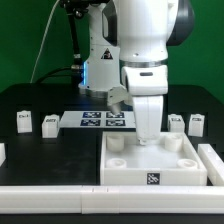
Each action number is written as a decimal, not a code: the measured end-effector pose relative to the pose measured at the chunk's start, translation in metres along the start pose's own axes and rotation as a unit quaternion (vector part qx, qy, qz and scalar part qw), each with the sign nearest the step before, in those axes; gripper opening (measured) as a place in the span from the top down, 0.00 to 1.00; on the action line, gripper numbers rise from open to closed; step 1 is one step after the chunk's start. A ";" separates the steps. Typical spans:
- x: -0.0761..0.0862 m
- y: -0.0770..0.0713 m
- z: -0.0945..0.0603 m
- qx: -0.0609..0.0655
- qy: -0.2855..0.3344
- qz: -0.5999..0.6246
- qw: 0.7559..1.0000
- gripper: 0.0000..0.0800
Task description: Assemble one leg
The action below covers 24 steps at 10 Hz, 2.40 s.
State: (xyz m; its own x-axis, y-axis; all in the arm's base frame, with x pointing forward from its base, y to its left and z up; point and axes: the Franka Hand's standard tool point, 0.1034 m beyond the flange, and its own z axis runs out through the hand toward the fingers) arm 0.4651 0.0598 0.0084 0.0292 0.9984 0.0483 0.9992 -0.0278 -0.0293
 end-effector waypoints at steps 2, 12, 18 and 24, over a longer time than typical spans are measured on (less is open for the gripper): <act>-0.001 0.007 0.000 -0.001 0.000 0.003 1.000 0.92; 0.013 0.036 0.003 0.002 0.004 -0.001 1.000 0.93; 0.011 0.037 0.003 0.000 0.004 0.000 1.000 0.35; 0.011 0.037 0.002 0.000 0.004 0.001 1.000 0.19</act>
Offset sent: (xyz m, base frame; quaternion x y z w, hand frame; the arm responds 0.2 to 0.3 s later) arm 0.0000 0.0000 0.0000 0.0000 0.0000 0.0000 1.0000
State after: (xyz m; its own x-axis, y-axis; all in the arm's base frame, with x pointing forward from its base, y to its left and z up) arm 0.5027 0.0701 0.0055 0.0305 0.9979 0.0568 0.9992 -0.0289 -0.0284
